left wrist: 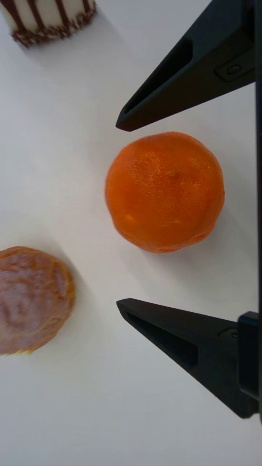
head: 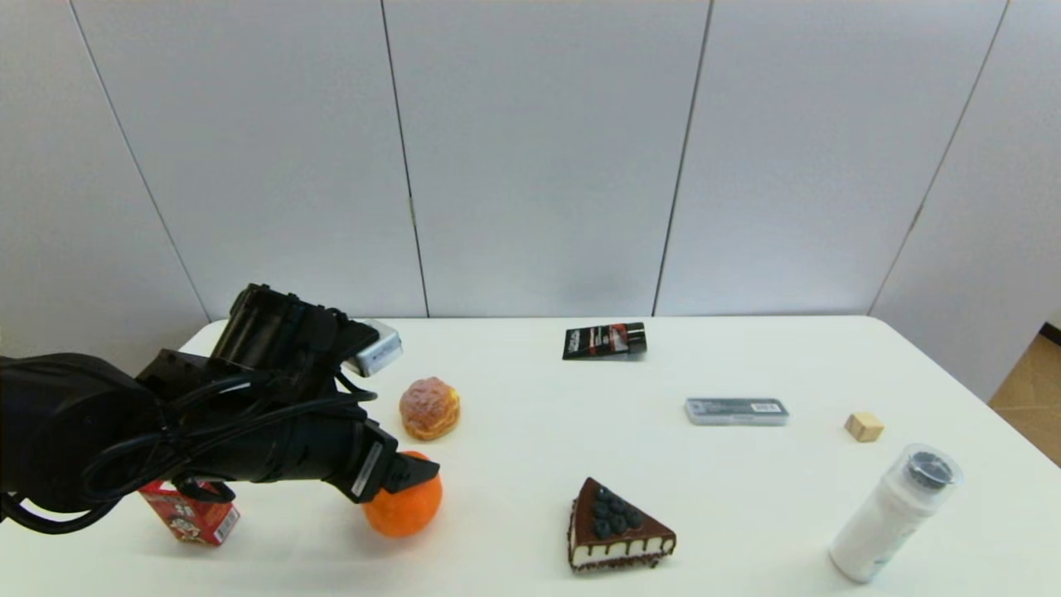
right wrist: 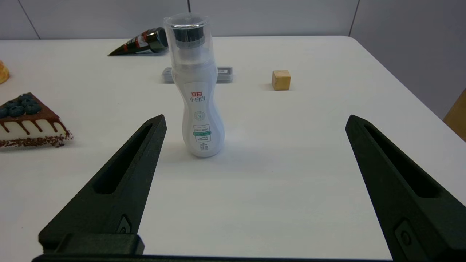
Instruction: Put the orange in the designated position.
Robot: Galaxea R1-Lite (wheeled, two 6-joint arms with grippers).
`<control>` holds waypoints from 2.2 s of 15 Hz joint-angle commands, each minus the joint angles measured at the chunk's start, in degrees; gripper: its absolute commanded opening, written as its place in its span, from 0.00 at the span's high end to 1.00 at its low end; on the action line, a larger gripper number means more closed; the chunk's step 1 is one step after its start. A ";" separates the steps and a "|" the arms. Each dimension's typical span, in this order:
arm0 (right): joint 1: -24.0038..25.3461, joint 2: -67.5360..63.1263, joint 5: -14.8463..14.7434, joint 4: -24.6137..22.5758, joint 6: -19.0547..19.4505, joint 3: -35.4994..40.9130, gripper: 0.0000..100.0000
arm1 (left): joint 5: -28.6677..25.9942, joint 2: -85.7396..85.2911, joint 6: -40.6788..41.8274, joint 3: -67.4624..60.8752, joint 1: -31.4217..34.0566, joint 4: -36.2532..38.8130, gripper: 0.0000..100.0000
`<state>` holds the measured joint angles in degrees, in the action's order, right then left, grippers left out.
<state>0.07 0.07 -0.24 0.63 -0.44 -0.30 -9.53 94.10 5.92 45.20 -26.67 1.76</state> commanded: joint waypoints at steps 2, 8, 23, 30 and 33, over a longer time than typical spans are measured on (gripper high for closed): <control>0.01 -0.07 -0.02 -0.02 0.00 0.04 0.00 | -0.05 -4.71 0.14 3.84 2.15 -0.09 0.00; 0.01 -0.07 -0.02 -0.02 0.00 -0.05 0.00 | 0.22 -14.03 1.55 4.98 8.39 -0.09 0.00; 0.01 -0.07 -0.02 -0.02 0.00 0.04 0.00 | 0.30 -42.51 1.81 -4.86 26.76 -0.09 0.00; 0.01 -0.07 -0.02 -0.02 0.00 0.04 0.00 | 0.30 -62.28 1.81 -15.41 28.34 -0.26 0.00; 0.01 -0.07 -0.02 -0.02 0.00 -0.05 0.00 | 0.39 -70.81 1.72 -21.03 28.34 -0.26 0.00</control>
<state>0.07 0.07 -0.27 0.62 -0.44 -0.29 -9.14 32.83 7.72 29.18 1.56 1.48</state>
